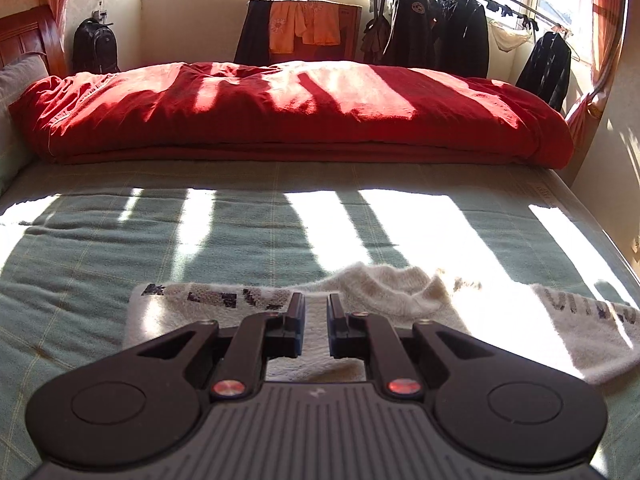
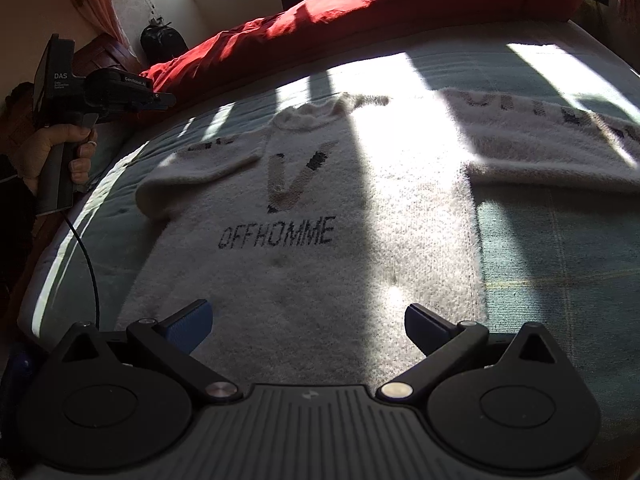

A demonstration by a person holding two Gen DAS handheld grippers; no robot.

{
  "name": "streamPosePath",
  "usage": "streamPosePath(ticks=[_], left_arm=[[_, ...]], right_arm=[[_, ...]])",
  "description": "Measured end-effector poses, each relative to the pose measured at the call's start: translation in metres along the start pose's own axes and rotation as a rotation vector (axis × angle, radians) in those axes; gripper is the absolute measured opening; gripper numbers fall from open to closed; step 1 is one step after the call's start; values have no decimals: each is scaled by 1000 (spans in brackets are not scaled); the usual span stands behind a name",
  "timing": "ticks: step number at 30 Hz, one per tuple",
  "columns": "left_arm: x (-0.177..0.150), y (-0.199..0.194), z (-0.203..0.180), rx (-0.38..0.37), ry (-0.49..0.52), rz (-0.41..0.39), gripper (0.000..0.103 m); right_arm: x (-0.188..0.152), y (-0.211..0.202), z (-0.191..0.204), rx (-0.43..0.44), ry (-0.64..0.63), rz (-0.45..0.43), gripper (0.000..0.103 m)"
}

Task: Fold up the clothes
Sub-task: 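Lift the held sleeve and lay it across the sweater body with the left gripper, then open the left gripper to release the folded sleeve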

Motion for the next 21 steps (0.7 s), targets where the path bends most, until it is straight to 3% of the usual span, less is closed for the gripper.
streamPosePath(ticks=[3,8,13,17,21], left_arm=[[-16,11,2,-10,23,41,10],[-44,29,9,-28,45,107,10],[-67,35,15,-68,66,146,12],[-88,33,19,-97,87,156,29],[-109,23,25,-90,121,130,43]], right_arm=[[5,7,5,28,-3,-33,103],[21,33,18,104,11,17,103],[60,65,43,178,8,31,103],[99,100,68,270,32,44,102],[132,148,86,349,83,83,90]])
Point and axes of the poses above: each gripper's, at about its wrist camera, not at the fingertips, and y roughly the way its jaws point, z to its left, x to its top, the point moved 10 cm from there along y, roughly the way its jaws point, and after that the axes turned 5 degrees about y, right-handed, at the moved point
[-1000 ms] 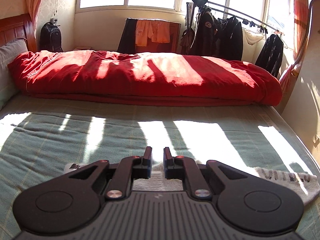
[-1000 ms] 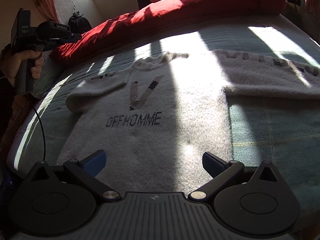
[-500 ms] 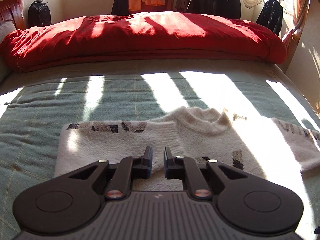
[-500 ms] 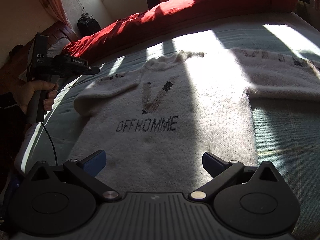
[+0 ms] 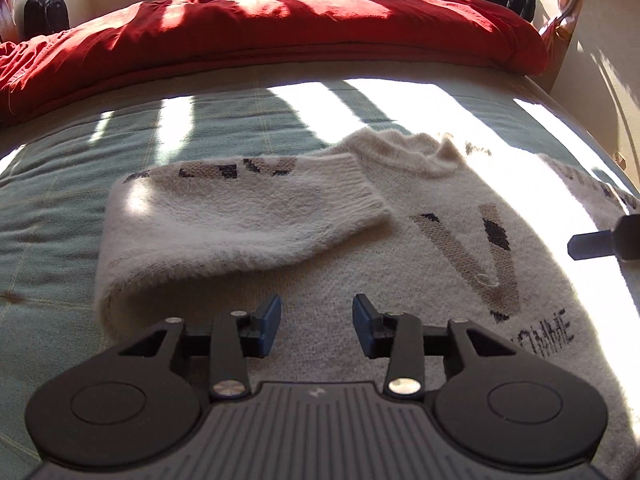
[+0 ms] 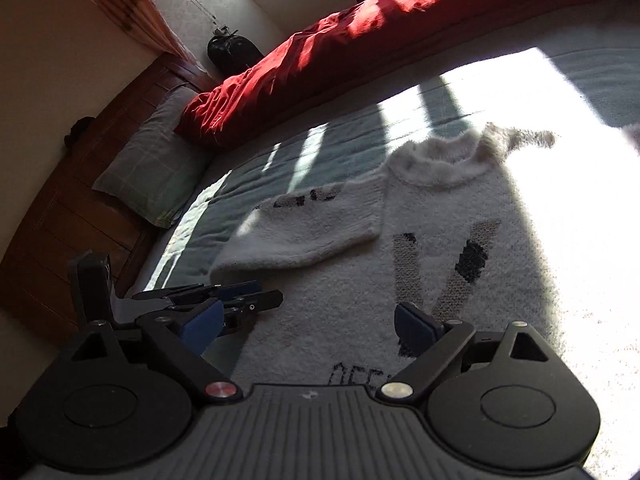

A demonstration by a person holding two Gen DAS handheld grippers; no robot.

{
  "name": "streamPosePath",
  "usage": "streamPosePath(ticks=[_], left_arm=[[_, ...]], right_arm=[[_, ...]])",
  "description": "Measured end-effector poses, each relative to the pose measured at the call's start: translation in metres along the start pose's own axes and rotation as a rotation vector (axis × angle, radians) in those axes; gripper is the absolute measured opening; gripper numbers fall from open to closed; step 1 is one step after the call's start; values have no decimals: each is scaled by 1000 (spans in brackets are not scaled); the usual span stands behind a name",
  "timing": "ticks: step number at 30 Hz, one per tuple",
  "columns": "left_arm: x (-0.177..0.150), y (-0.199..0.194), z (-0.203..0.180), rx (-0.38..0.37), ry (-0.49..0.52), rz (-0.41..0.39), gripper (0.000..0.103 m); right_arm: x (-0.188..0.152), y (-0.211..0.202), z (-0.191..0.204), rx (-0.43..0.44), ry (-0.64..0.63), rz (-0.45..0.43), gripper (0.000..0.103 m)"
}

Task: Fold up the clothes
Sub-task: 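Open the left gripper to release the folded sleeve, then grasp the other sleeve cuff with the right gripper and lift it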

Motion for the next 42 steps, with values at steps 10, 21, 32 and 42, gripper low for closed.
streamPosePath(ticks=[10,21,32,42], left_arm=[[-26,-21,1,35,-20,-66,58],[-29,-23,6,29,-37,-104,67],[-36,-25,18,50,-53,-95,68],[-37,-41,4,59,-28,-100,68]], right_arm=[[22,126,-50,100,406,114,70],[63,176,-47,119,385,-57,68],[67,176,-40,52,247,26,8],[101,94,3,18,64,-58,8]])
Point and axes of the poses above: each gripper's, at about its wrist camera, not at the fingertips, and y roughly the way its jaws point, z to its left, x to its top, the point moved 10 cm from there along y, roughly the way its jaws point, and after that the axes turned 5 degrees about y, right-handed, at the moved point
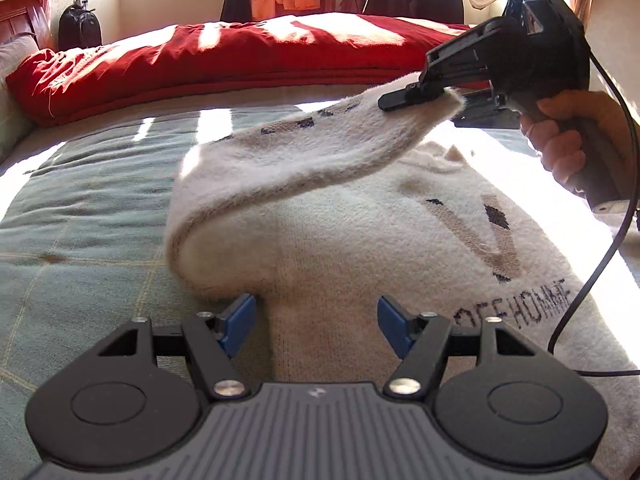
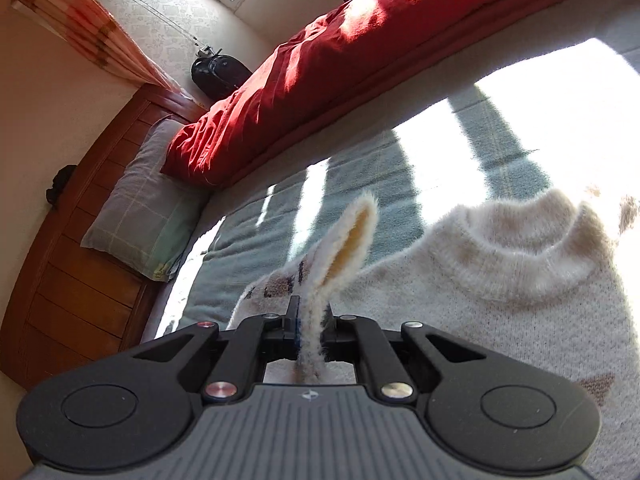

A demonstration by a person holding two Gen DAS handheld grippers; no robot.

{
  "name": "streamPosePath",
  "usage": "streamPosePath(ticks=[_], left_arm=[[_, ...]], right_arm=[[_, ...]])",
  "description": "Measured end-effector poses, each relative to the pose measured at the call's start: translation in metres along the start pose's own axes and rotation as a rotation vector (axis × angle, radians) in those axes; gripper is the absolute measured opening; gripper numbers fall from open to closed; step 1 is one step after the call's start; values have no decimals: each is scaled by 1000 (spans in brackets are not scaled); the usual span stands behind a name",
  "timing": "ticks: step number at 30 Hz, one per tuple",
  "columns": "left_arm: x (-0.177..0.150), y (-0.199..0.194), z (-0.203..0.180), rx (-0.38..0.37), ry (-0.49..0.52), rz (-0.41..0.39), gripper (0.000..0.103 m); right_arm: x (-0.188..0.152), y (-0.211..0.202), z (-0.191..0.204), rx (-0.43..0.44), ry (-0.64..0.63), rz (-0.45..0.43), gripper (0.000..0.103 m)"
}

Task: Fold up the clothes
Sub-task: 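Grasp the other sleeve cuff with the right gripper and lift it, then carry the held sleeve across the sweater body toward the left gripper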

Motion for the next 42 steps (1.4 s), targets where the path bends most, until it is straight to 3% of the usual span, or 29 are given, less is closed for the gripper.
streamPosePath(ticks=[9,17,22,27,32,40,42], left_arm=[[2,-16,-15,-18,18,-6,68],[1,-13,-26,-58,41,-15,68],[12,19,-26,-88,75,-24,69],[10,67,-10,-30,104,33,69],[5,75,-7,-29,102,39,72],[3,70,-12,-29,122,28,76],[4,69,-11,-35,110,22,76]], right_arm=[[17,-68,-5,-77,-49,-65,8],[6,-96,-43,-162,-40,-69,8],[-7,-98,-72,-206,-7,-59,8],[-11,-104,-89,-222,13,-64,7],[-21,-97,-110,-198,66,-11,8],[-41,-94,-151,-208,200,-4,35],[-46,-92,-157,-194,224,9,36]])
Point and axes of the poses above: each gripper's, at about its wrist camera, not at the fingertips, and y roughly the way its jaws point, z to its left, x to its top, the point moved 10 cm from there along y, roughly the way its jaws point, and after that the axes turned 5 degrees about y, right-handed, at the moved point
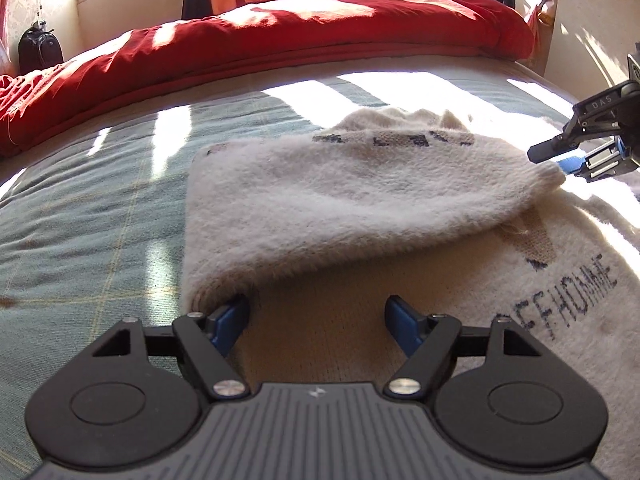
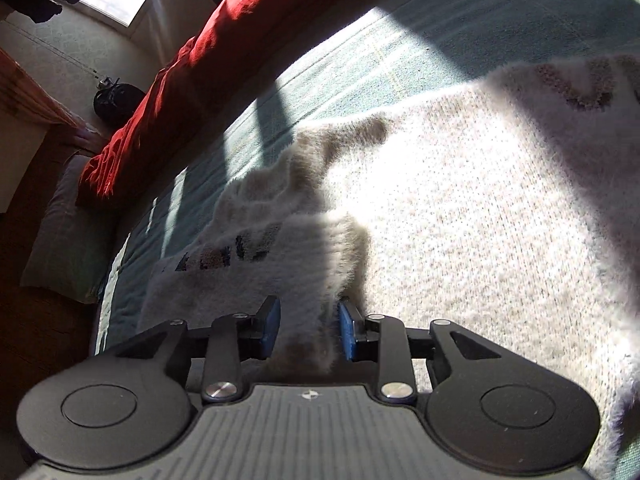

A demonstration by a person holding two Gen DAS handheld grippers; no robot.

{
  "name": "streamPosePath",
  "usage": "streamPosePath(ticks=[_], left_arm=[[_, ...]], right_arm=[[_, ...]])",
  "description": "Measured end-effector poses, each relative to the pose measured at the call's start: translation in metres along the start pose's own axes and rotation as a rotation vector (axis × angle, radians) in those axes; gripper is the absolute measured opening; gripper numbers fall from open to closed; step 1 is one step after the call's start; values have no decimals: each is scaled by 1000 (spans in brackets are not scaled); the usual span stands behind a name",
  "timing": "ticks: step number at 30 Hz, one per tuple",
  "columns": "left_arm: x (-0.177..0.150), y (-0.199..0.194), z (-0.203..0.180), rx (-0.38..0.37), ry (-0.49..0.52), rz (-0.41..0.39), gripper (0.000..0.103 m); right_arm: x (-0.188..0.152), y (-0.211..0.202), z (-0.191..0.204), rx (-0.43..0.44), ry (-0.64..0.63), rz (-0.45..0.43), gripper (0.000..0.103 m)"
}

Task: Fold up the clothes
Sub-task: 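Carry the held sleeve across the sweater body toward the left gripper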

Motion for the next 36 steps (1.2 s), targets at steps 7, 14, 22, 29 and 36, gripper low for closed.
streamPosePath(ticks=[7,14,22,29,36], left_arm=[[0,3,0,6,2,2,77],[-3,2,0,-10,-15,-1,77],[8,-26,-10,-71,-10,-18,77],[43,-35,8,-100,-56,-91,78],[24,17,19,-163,-174,-21,77]], right_arm=[[4,23,9,84,34,7,7],[18,-4,37,68,-104,-69,6],[12,0,9,-83,-161,-32,6],[6,3,-3,-102,-157,-38,6],[3,0,-7,-111,-167,-49,6]])
Point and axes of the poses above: each gripper's, at about its wrist camera, not at the fingertips, and y roughly the way its jaws point, z to its left, x to its top, the point moved 10 cm from there along y, roughly the way its jaws point, and after that the axes turned 5 degrees about y, right-handed, at the moved point
